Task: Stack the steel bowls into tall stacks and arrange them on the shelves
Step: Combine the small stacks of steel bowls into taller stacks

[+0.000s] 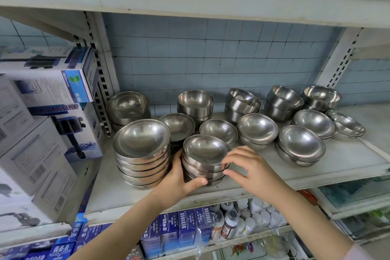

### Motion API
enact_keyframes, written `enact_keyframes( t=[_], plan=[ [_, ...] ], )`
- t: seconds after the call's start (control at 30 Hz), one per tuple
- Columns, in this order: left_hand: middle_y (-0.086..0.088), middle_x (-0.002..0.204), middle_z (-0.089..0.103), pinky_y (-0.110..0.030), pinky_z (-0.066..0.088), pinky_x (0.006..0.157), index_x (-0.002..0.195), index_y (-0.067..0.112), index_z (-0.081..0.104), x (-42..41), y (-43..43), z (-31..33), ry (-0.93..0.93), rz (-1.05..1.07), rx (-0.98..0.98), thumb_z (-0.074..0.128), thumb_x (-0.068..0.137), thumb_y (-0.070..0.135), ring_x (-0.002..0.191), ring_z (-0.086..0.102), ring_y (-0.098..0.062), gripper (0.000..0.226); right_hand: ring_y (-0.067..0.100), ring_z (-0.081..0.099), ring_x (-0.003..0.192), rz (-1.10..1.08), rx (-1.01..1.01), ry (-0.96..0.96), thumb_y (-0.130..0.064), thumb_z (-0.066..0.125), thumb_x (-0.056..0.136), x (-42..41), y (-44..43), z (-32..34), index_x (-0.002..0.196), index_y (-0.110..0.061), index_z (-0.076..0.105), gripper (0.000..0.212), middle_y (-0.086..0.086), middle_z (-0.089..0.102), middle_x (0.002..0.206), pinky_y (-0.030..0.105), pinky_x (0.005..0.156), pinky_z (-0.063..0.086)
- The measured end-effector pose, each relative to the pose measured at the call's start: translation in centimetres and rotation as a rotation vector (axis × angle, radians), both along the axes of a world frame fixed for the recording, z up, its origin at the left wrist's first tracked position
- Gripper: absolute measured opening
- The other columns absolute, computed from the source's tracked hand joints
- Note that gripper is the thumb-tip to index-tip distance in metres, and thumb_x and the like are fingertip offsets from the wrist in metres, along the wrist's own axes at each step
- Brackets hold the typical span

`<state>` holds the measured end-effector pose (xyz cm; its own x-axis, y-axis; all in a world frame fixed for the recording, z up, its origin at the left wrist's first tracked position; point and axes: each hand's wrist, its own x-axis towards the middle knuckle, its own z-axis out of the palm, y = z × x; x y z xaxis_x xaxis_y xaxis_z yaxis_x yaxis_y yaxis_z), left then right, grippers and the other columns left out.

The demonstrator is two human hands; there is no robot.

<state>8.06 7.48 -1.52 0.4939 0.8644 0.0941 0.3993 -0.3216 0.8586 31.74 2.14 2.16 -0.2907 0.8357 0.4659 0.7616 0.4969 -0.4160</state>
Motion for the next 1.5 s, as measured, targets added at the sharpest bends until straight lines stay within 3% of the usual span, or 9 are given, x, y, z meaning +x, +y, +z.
enact_keyframes(
  t=[0.3, 0.53, 0.7, 0.8, 0.9, 1.0, 1.13, 1.3, 1.5],
  plan=[
    [0.011, 0.142, 0.026, -0.023, 0.013, 0.118, 0.146, 0.011, 0.017, 0.0, 0.6, -0.6, 0.112, 0.051, 0.175, 0.053, 0.057, 0.089, 0.138, 0.022, -0.006, 0.124, 0.008, 0.054, 0.1, 0.039, 0.036, -0.015, -0.035, 0.061, 0.089, 0.1, 0.2, 0.2, 0.1, -0.02, 0.073, 0.023, -0.011, 0.067, 0.097, 0.022, 0.088, 0.045],
    [0.009, 0.144, 0.024, -0.004, 0.001, 0.109, 0.146, 0.009, 0.02, 0.3, -0.3, 0.0, 0.12, 0.075, 0.243, 0.059, 0.065, 0.078, 0.138, 0.018, -0.003, 0.114, 0.009, 0.055, 0.099, 0.102, 0.086, -0.03, -0.031, 0.066, 0.087, 0.7, 0.8, 0.3, 0.1, -0.018, 0.075, 0.02, -0.01, 0.068, 0.096, 0.023, 0.087, 0.046],
    [0.006, 0.143, 0.032, -0.012, 0.017, 0.108, 0.146, 0.012, 0.019, 0.7, -0.9, 0.1, 0.086, 0.153, 0.075, 0.076, 0.067, 0.058, 0.134, 0.028, -0.003, 0.107, 0.002, 0.057, 0.112, 0.151, -0.038, 0.12, -0.044, 0.072, 0.081, 1.9, 1.4, 1.6, 0.115, -0.026, 0.07, 0.038, -0.019, 0.064, 0.116, 0.014, 0.098, 0.042],
    [0.003, 0.145, 0.035, -0.017, 0.021, 0.112, 0.146, 0.012, 0.02, 0.8, -1.1, 0.2, 0.059, 0.184, 0.015, 0.081, 0.065, 0.056, 0.135, 0.031, -0.006, 0.11, 0.004, 0.06, 0.109, 0.013, -0.194, 0.262, -0.04, 0.068, 0.086, 3.8, 2.5, 3.0, 0.123, -0.036, 0.062, 0.038, -0.023, 0.061, 0.123, 0.004, 0.088, 0.042],
    [-0.001, 0.145, 0.04, -0.034, 0.029, 0.116, 0.146, 0.012, 0.022, 0.7, -1.1, 0.2, 0.071, 0.223, -0.009, 0.077, 0.054, 0.073, 0.136, 0.037, -0.01, 0.123, 0.018, 0.059, 0.118, -0.074, -0.405, 0.056, -0.038, 0.057, 0.096, 5.7, 4.9, 2.5, 0.138, -0.032, 0.053, 0.043, -0.001, 0.061, 0.134, 0.008, 0.092, 0.041],
    [0.0, 0.143, 0.044, -0.033, 0.032, 0.115, 0.145, 0.013, 0.024, 0.8, -1.3, 0.1, 0.074, 0.257, 0.001, 0.074, 0.049, 0.078, 0.134, 0.041, -0.01, 0.127, 0.017, 0.037, 0.143, -0.043, -0.47, -0.161, -0.031, 0.054, 0.1, 6.0, 6.3, 1.3, 0.146, -0.019, 0.047, 0.048, 0.005, 0.042, 0.154, 0.024, 0.113, 0.027],
    [0.005, 0.138, 0.045, -0.011, 0.028, 0.105, 0.144, 0.014, 0.026, 1.1, -1.4, 0.2, 0.063, 0.274, 0.014, 0.071, 0.045, 0.081, 0.13, 0.041, -0.005, 0.128, 0.025, 0.057, 0.122, -0.035, -0.314, -0.212, -0.012, 0.062, 0.094, 5.6, 7.3, 0.5, 0.126, -0.004, 0.065, 0.033, 0.009, 0.063, 0.129, 0.027, 0.1, 0.04],
    [0.008, 0.134, 0.043, 0.006, 0.022, 0.093, 0.143, 0.013, 0.025, 1.2, -1.6, 0.3, 0.054, 0.287, 0.012, 0.069, 0.045, 0.082, 0.127, 0.04, -0.004, 0.128, 0.013, 0.065, 0.08, -0.136, -0.104, 0.146, -0.007, 0.071, 0.087, 5.6, 7.8, 0.5, 0.094, -0.013, 0.076, 0.01, 0.002, 0.072, 0.091, 0.005, 0.071, 0.042],
    [0.007, 0.138, 0.041, -0.013, 0.027, 0.105, 0.144, 0.014, 0.023, 1.3, -1.6, 0.3, 0.064, 0.266, 0.021, 0.068, 0.046, 0.084, 0.13, 0.039, -0.005, 0.128, -0.002, 0.063, 0.083, -0.02, 0.023, 0.331, -0.006, 0.07, 0.088, 4.5, 5.0, 4.9, 0.094, -0.013, 0.073, 0.01, -0.01, 0.067, 0.09, 0.007, 0.076, 0.046]
  ],
)
